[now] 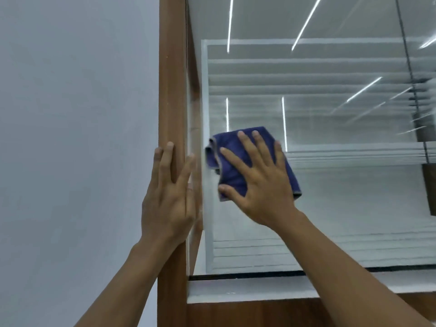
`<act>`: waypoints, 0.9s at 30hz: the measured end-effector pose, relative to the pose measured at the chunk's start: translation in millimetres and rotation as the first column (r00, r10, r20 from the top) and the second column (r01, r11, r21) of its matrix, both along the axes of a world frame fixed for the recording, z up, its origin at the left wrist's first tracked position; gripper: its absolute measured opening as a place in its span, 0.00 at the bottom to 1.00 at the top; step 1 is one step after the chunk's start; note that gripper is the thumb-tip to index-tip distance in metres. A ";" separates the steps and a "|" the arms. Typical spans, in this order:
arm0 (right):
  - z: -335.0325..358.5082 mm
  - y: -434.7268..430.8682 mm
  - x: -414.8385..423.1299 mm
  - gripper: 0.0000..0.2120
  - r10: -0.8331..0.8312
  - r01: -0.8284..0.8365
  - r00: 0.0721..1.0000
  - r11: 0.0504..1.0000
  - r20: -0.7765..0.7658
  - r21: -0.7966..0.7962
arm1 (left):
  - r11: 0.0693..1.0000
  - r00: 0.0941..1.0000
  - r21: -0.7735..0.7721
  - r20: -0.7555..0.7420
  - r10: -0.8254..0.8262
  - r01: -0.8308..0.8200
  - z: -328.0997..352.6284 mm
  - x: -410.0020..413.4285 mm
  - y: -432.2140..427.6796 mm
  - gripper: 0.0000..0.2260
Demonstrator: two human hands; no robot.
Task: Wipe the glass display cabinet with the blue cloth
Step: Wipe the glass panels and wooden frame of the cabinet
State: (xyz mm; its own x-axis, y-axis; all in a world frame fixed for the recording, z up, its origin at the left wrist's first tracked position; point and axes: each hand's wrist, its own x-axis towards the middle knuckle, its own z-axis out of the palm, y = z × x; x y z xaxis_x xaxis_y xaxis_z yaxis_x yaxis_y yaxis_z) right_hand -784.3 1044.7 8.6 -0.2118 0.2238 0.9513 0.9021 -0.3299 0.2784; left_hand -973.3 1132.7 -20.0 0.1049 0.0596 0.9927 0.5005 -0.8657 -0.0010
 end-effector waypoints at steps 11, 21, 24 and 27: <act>-122.9 18.8 -71.7 0.40 0.062 -0.083 0.984 0.989 -0.164 -0.126 | 0.997 1.000 -0.069 0.008 -0.024 0.025 -22.7 -1.9 -2.4 0.22; -160.2 -92.2 77.3 0.40 -0.121 0.057 0.937 0.978 -0.328 -0.199 | 0.997 0.999 -0.076 0.037 0.008 -0.005 -58.8 1.0 -10.4 0.21; -154.2 -56.2 25.4 0.41 -0.074 0.016 0.974 0.964 -0.213 -0.264 | 0.997 1.000 -0.080 0.028 0.014 -0.011 -60.9 1.1 -6.7 0.21; -146.7 -3.4 -42.2 0.45 0.002 -0.022 0.997 0.959 -0.073 -0.283 | 0.996 1.000 -0.094 0.012 -0.001 0.002 -60.0 -0.1 -2.0 0.23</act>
